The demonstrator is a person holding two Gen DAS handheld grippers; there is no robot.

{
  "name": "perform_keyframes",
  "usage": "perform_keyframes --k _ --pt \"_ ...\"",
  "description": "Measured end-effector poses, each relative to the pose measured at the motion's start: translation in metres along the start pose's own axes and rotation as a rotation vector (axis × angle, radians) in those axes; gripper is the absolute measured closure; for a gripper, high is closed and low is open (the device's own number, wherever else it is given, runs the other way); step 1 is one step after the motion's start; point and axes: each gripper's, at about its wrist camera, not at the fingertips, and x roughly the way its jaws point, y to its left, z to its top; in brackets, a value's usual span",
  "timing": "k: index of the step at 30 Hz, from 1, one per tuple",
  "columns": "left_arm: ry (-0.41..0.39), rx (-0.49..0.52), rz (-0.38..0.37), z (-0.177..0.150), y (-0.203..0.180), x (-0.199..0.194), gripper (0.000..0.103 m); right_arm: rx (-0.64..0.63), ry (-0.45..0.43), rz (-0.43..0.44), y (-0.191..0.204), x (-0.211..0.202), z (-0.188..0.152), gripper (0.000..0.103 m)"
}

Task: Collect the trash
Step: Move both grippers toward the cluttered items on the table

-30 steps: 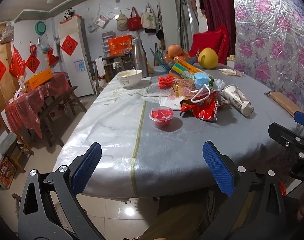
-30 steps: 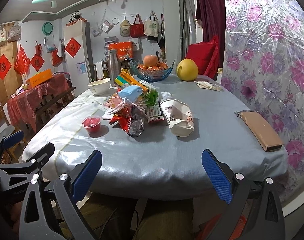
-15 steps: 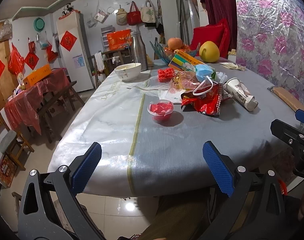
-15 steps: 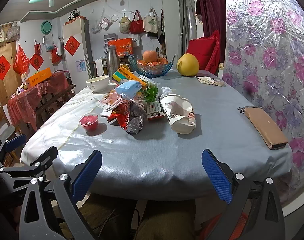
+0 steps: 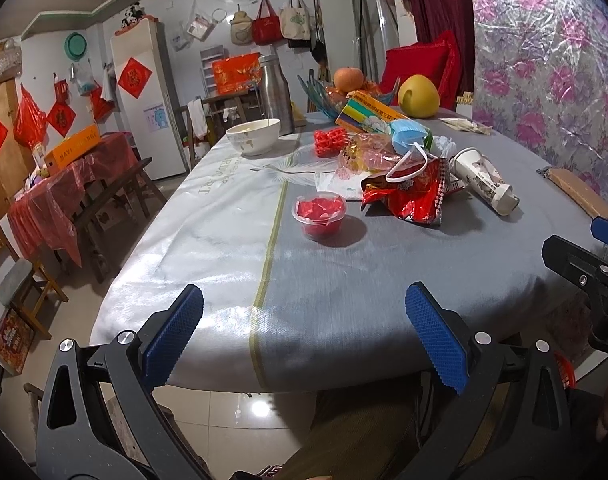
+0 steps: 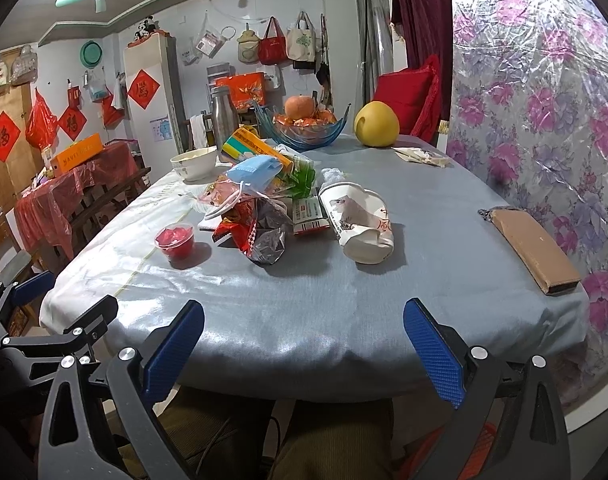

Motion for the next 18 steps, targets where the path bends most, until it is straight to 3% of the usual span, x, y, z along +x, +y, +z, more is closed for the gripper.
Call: perform_keyframes --k 18 --pt "0.031 0.007 -0.002 0.001 -0.005 0.014 0.006 0.001 0.021 -0.007 -0.009 0.012 0.001 0.005"
